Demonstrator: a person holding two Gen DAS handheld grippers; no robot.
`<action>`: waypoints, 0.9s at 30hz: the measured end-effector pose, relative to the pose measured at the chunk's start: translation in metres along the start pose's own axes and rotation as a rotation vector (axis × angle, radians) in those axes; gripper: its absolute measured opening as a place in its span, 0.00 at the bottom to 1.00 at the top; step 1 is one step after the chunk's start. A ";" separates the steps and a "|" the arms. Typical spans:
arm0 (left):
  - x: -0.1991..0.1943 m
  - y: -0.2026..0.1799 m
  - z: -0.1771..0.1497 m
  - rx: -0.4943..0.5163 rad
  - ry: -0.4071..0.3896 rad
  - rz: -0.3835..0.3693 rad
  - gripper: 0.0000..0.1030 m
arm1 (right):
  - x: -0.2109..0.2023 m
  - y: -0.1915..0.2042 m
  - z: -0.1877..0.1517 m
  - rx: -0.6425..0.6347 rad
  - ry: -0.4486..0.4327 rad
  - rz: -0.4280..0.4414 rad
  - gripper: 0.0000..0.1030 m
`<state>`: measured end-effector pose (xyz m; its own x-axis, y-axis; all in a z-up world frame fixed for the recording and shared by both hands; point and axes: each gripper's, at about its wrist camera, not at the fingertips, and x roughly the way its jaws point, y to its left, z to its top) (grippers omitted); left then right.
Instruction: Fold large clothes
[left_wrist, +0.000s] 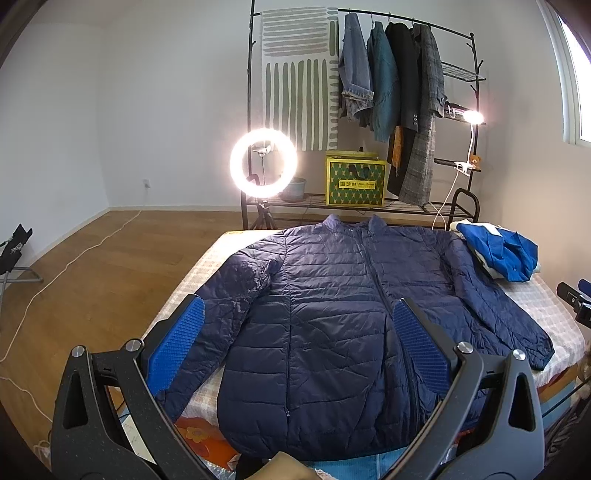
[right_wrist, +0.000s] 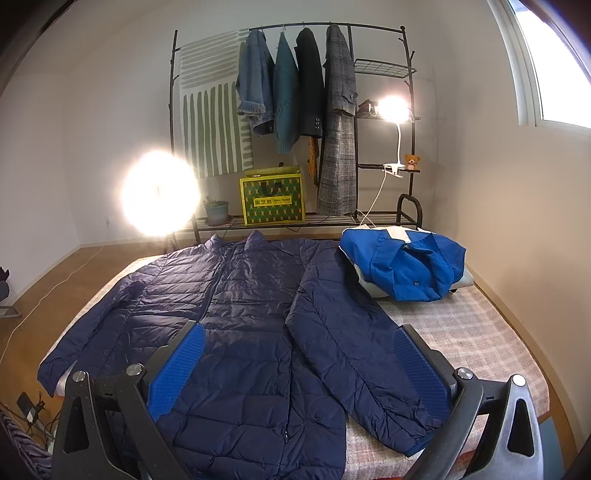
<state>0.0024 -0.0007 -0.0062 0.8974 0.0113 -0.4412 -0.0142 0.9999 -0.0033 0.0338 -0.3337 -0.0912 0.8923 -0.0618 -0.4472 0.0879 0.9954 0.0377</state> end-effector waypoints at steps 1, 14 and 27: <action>0.000 0.000 0.000 0.000 -0.001 0.001 1.00 | 0.000 0.001 0.000 0.000 0.000 -0.001 1.00; -0.003 0.003 0.002 -0.009 -0.002 0.001 1.00 | -0.001 0.001 -0.001 0.001 -0.005 -0.007 1.00; -0.004 0.003 0.002 -0.010 -0.002 0.000 1.00 | 0.000 -0.003 0.001 0.015 0.000 -0.005 1.00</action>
<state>-0.0002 0.0018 -0.0024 0.8983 0.0115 -0.4392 -0.0186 0.9998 -0.0119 0.0339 -0.3370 -0.0899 0.8919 -0.0663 -0.4473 0.0985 0.9939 0.0489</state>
